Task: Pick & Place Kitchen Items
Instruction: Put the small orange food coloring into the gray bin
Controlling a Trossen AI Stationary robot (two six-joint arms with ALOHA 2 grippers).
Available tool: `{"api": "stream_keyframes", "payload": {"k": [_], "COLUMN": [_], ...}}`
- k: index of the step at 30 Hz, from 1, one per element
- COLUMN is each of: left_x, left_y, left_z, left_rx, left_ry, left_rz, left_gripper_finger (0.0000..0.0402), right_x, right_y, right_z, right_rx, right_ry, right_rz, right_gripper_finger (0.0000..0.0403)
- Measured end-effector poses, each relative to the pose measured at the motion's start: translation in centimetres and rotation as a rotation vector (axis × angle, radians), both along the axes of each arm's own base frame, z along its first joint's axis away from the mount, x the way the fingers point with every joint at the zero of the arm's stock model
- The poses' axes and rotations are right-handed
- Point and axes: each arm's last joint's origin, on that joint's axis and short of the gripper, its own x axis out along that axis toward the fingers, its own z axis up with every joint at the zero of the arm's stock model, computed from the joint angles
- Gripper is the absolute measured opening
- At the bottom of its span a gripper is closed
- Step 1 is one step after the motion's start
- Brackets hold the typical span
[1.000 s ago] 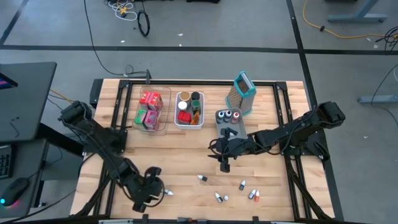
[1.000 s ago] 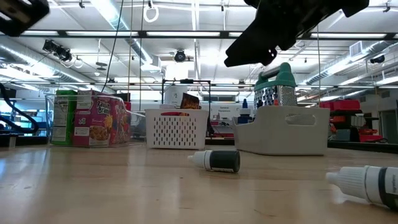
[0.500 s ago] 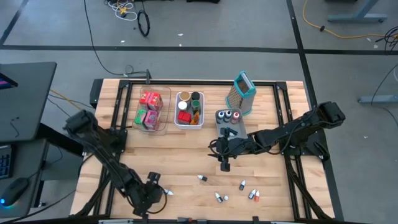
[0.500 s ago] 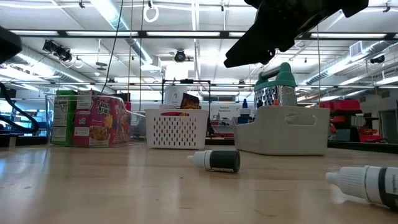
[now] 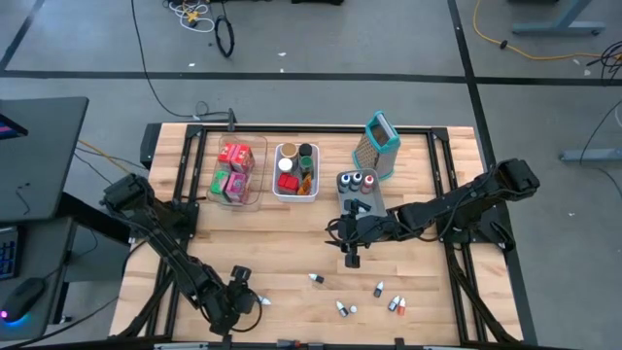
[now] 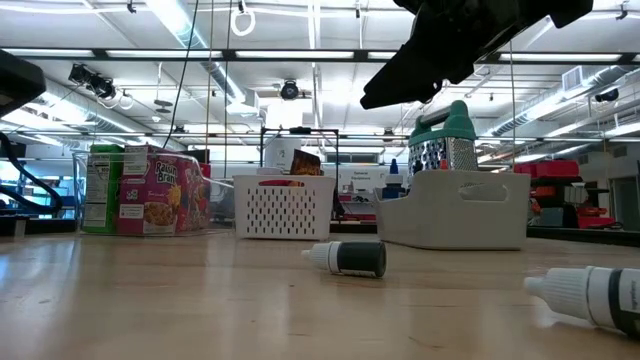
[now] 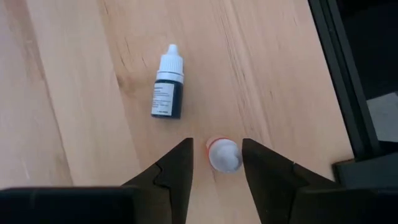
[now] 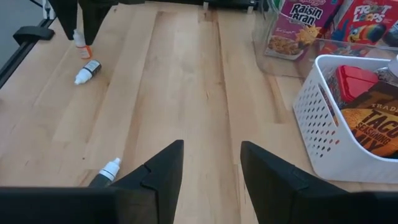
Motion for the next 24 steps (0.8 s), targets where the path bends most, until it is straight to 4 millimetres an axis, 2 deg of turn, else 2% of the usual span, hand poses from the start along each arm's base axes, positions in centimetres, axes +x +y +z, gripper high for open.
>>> {"api": "stream_keyframes", "payload": {"k": [8, 14, 20, 24], "left_x": [0.1, 0.2, 0.6, 1.4], "left_y": [0.1, 0.2, 0.1, 0.6], "left_z": [0.0, 0.1, 0.3, 0.4], "left_rx": [0.008, 0.043, 0.083, 0.106], "left_ry": [-0.011, -0.049, -0.116, -0.150], "left_rz": [0.007, 0.030, -0.047, -0.090], "left_gripper_finger": [0.0057, 0.0055, 0.0083, 0.0063], "right_x": [0.0, 0.1, 0.1, 0.1], "right_y": [0.0, 0.0, 0.0, 0.0], "right_z": [0.1, 0.1, 0.1, 0.1], "right_rx": [0.034, 0.048, 0.049, 0.049], "right_ry": [-0.008, -0.012, -0.014, -0.014], "right_rz": [-0.010, -0.018, -0.018, -0.018], "right_gripper_finger": [0.0168, 0.0168, 0.0168, 0.0168]}}
